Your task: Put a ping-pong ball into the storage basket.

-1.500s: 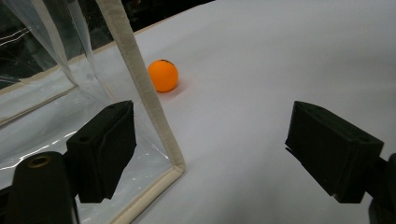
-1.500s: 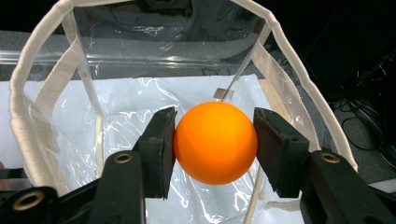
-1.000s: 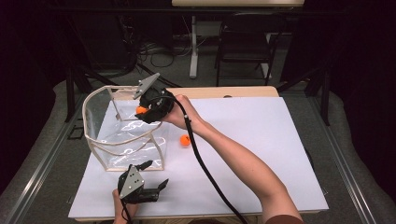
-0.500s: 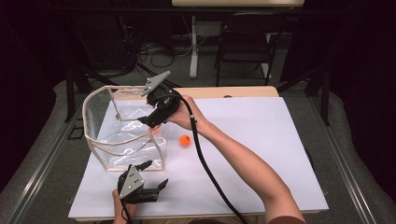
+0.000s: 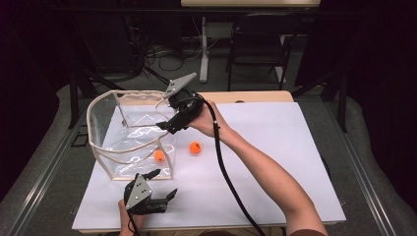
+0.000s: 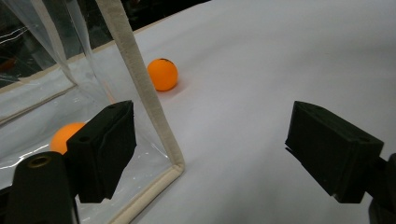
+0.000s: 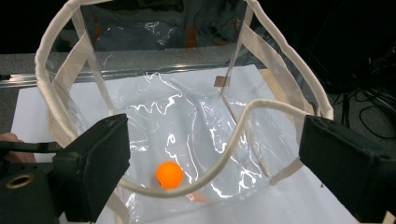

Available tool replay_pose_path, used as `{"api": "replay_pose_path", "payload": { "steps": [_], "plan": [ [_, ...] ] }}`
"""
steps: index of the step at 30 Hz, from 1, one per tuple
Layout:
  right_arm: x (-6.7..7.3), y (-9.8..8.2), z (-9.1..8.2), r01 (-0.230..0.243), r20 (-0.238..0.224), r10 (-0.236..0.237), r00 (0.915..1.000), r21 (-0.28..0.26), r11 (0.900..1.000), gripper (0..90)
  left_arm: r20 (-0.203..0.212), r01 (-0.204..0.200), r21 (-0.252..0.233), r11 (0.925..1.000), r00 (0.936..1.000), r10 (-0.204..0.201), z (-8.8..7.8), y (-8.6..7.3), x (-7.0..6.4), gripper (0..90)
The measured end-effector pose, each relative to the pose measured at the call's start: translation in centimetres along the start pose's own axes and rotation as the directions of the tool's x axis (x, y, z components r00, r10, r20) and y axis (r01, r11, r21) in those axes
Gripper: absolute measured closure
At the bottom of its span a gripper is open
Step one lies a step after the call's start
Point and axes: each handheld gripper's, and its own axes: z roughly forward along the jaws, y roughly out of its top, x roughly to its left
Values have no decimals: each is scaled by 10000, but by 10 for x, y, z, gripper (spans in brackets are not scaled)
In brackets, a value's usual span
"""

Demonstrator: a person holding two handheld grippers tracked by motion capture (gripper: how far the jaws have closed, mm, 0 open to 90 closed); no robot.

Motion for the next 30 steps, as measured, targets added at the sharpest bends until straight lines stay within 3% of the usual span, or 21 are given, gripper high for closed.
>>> {"api": "replay_pose_path", "payload": {
  "steps": [16, 30],
  "plan": [
    [-2, -28, -28, -194, 241, 197, 9995, -143, 9997, 62, 0, 13, -5, 10000, 10000, -13, 0, 0, 0, 158],
    [-4, -57, -38, -401, 339, 402, 9986, -31, 9992, 53, -42, 38, -39, 10000, 10000, -38, -1, 0, 1, 158]
  ]
}}
